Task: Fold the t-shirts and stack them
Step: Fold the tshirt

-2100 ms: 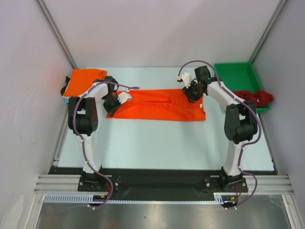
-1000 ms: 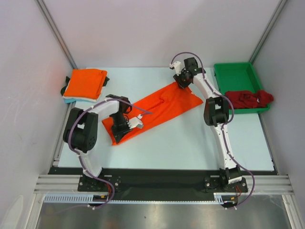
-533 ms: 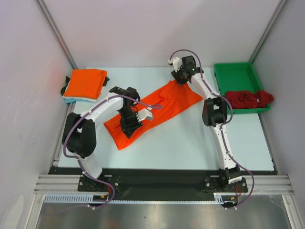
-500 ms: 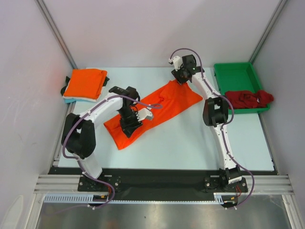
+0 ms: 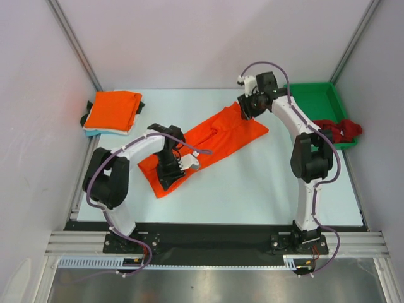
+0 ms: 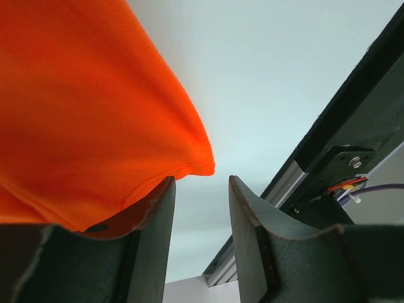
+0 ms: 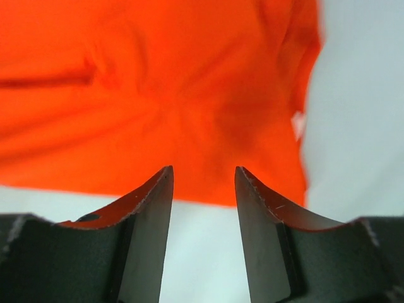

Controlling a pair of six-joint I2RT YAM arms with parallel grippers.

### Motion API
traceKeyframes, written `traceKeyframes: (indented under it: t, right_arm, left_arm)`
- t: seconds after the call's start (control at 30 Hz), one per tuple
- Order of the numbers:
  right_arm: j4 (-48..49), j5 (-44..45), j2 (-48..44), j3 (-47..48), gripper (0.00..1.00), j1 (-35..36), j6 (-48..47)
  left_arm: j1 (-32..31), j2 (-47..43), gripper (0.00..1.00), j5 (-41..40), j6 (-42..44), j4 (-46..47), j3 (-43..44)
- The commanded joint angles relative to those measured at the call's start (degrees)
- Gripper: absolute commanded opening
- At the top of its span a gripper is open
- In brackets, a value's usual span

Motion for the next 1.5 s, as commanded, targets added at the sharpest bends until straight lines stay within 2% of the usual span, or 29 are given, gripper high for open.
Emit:
traceKeyframes:
  t: [0.0,0.2,0.37,0.47,0.57,0.6,0.7,0.9,1.03,1.17,1.2,1.3,1.47]
  right_arm:
    - [-2.3,-2.4,-1.0,-5.2,0.50,-0.9,2.8]
    - [-1.8,-2.5,0.4,-5.8,0.53,-1.6,3.8]
    - [-1.5,-2.2,3.5,-3.9,0.55,-2.3,4.6]
    - [-1.6,-2.5,6.3,-1.8,0.55,-2.2,4.2]
    - [-1.9,-2.4,9.0,0.0,0.55,-2.3,3.5]
    - [-1.9,-2.3,9.7,0.5,0.55,-2.3,3.5]
    - [-1.8,-2.0,13.1,3.4,0.55,-2.3,3.6]
    - [-3.1,-0.4,19.6,9.8,0.55,-0.9,2.1]
    - [-3.4,-0.1,24.4,14.3,0.55,-0.2,2.7]
    - [-6.0,2.6,30.1,23.6,0.56,1.0,-0.6]
    - [-7.5,2.9,33.2,30.3,0.57,1.0,-0.5]
    - [-13.6,2.5,39.3,41.6,0.57,0.6,-0.8]
    - [-6.5,3.1,36.4,36.1,0.57,0.3,-2.8]
  left_arm:
    - [-1.2,0.9,0.45,0.0,0.7,2.2,-3.0]
    - [-2.0,4.5,0.48,-1.0,-0.5,5.9,-6.6]
    - [-2.8,7.7,0.45,-2.3,-2.4,9.0,-8.0]
    - [-2.8,10.1,0.39,-2.5,-4.0,9.9,-7.3]
    - [-2.9,11.5,0.25,-2.3,-5.3,10.3,-6.6]
    - [-2.9,11.7,0.14,-2.1,-5.9,10.3,-6.6]
    - [-3.0,13.1,0.00,-1.4,-6.7,9.9,-6.4]
    - [-3.9,13.2,0.00,0.3,-6.5,8.1,-5.9]
    - [-6.1,13.1,0.00,2.9,-5.7,3.7,-4.0]
    - [-9.8,13.5,0.00,5.8,-5.8,1.4,-1.3]
    - [-10.5,14.2,0.00,6.5,-5.7,0.8,0.2]
    - [-12.8,15.3,0.00,8.8,-6.0,-1.4,3.1]
    - [-16.0,18.5,0.00,10.9,-6.7,-2.9,8.5]
